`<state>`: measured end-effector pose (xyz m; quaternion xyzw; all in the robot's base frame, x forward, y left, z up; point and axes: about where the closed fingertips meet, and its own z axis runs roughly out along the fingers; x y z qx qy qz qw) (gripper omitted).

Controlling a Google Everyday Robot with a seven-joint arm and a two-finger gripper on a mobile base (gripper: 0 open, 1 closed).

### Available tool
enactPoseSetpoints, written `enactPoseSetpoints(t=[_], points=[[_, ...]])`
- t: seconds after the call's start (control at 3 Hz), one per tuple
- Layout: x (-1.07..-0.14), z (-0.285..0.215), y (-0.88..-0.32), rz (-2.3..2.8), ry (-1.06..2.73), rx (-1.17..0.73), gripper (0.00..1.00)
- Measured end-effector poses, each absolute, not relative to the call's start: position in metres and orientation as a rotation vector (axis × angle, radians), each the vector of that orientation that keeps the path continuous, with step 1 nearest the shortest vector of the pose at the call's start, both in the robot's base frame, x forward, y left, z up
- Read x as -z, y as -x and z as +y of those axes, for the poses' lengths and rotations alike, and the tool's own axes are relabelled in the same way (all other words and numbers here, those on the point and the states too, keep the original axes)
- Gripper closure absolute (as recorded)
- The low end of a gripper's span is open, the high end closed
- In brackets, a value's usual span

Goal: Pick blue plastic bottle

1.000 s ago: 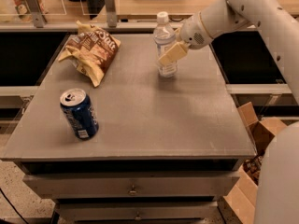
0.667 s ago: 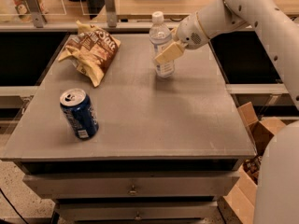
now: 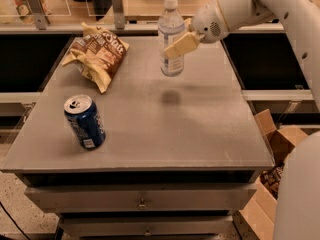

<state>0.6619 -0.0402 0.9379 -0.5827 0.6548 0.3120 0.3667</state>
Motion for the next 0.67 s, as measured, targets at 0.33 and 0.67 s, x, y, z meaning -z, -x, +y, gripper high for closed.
enactPoseSetpoints(t=[0.33, 0.67], points=[[-0.9821, -0.0311, -0.6356, 1.555, 1.545, -0.870, 1.00], [-0.9821, -0.0310, -0.6356, 1.555, 1.545, -0.870, 1.00]])
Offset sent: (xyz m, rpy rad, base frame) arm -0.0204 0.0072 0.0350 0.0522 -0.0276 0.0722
